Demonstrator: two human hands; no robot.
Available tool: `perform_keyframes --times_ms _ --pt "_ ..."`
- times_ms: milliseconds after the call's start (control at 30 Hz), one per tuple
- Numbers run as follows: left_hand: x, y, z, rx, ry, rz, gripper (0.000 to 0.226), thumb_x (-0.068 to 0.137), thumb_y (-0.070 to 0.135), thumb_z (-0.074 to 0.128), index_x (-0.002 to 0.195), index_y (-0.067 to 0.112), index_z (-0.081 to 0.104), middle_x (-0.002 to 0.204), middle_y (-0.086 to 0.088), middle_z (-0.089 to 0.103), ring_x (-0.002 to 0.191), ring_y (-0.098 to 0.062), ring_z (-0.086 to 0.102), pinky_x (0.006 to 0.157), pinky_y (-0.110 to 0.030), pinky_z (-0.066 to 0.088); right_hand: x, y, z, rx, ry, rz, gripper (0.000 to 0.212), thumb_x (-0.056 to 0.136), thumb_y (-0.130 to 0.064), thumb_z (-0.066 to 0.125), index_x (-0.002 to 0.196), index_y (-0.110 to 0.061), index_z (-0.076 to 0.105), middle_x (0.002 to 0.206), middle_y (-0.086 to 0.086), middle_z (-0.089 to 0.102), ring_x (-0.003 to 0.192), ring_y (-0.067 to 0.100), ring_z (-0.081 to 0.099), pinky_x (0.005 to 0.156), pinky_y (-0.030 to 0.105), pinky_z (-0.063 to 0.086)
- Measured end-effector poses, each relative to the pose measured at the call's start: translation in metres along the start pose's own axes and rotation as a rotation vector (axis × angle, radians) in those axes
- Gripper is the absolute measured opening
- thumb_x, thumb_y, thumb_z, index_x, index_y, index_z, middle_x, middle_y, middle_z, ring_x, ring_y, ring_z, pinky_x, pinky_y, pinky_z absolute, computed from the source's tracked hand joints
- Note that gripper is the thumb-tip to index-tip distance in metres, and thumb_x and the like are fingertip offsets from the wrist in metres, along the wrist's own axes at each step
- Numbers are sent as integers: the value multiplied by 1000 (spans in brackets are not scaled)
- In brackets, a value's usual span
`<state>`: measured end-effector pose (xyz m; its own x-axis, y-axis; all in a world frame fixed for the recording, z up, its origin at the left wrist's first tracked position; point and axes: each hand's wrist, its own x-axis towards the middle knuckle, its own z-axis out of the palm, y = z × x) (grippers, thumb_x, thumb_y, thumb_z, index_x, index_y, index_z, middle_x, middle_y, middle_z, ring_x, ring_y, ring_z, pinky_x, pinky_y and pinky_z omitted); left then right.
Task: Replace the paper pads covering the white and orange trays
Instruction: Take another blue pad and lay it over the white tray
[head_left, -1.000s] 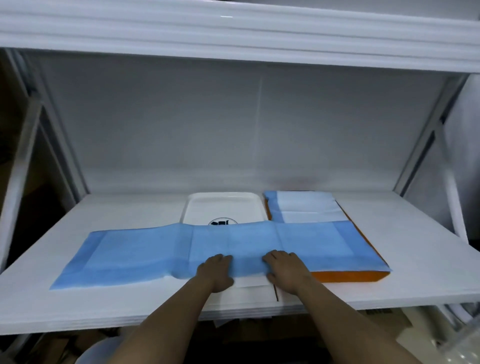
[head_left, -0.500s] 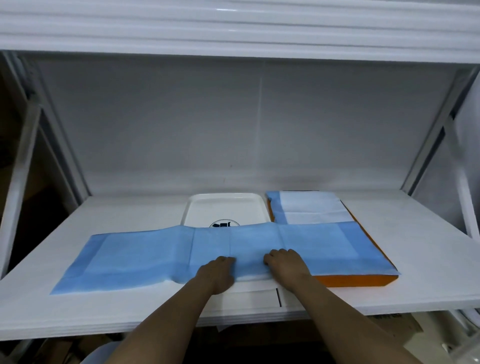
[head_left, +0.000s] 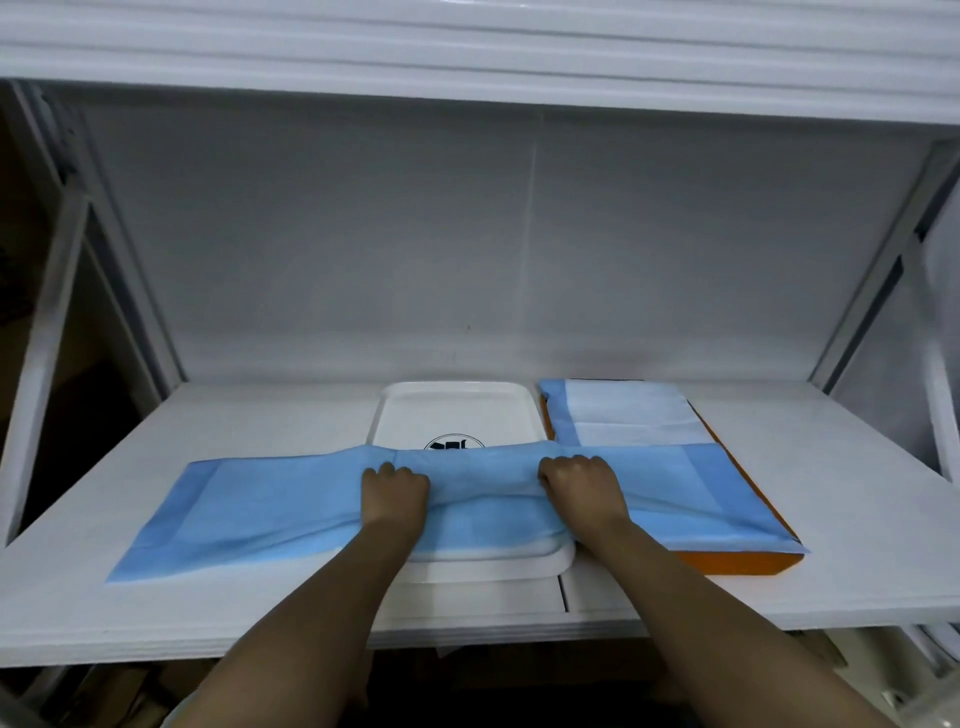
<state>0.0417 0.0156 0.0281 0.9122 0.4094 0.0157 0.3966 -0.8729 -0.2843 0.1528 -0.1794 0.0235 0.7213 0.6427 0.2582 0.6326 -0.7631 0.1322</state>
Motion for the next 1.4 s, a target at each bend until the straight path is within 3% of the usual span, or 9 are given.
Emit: perform_keyframes --times_ms 133,233,300,500,733,1100,1233,1300,1400 --pt "15 -25 -17 10 37 -92 34 90 7 48 121 16 57 125 -5 49 114 -25 53 86 -31 42 10 4 -22 -112 87 85 38 31 6 83 54 -12 58 54 5 53 37 23 51 40 21 20" --pt "28 -39 -39 -80 9 -178 35 90 3 49 123 13 56 122 -6 55 111 -25 59 83 -30 46 27 6 -38 -45 6 165 28 79 4 59 103 -10 60 94 8 65 80 30 66 57 29 35" --pt "37 -48 -49 -206 -38 -259 33 88 1 50 119 11 57 118 -7 62 110 -26 60 84 -30 47 39 8 -48 93 -67 263 29 87 3 47 112 -10 52 104 11 65 93 32 63 64 29 37" --pt "69 -75 -59 -627 -32 -392 29 87 3 44 111 3 59 110 -16 66 101 -34 63 87 -36 51 83 17 -58 353 36 392 20 96 -7 37 113 -5 48 105 18 62 94 38 60 70 34 41" --pt "131 -87 -63 -398 311 -229 23 92 4 40 108 6 57 104 -15 64 95 -34 59 70 -33 40 143 35 -44 245 269 224 18 97 -10 40 98 -3 56 89 16 63 80 34 59 58 30 36" --pt "193 -70 -12 -618 238 -147 37 93 10 47 129 8 53 129 -13 52 118 -29 52 95 -34 42 200 48 15 175 179 247 23 99 -17 38 97 -10 60 87 5 60 74 20 53 56 27 34" --pt "200 -67 2 -590 147 -85 54 94 27 48 144 9 34 144 -11 40 132 -24 40 104 -32 36 209 48 29 295 108 232 25 98 -19 42 118 -14 57 108 6 62 100 22 56 70 29 44" --pt "200 -66 13 -571 91 -38 71 93 34 50 150 10 17 155 -10 22 143 -22 24 112 -31 28 206 46 39 364 -17 173 45 96 -23 48 139 -15 40 134 10 51 122 25 47 91 33 45" --pt "196 -62 28 -494 71 27 87 90 42 54 152 15 -1 160 -7 -4 147 -22 9 115 -32 24 192 40 49 365 -148 113 79 92 -34 56 152 -20 6 160 7 7 143 24 24 105 36 36"
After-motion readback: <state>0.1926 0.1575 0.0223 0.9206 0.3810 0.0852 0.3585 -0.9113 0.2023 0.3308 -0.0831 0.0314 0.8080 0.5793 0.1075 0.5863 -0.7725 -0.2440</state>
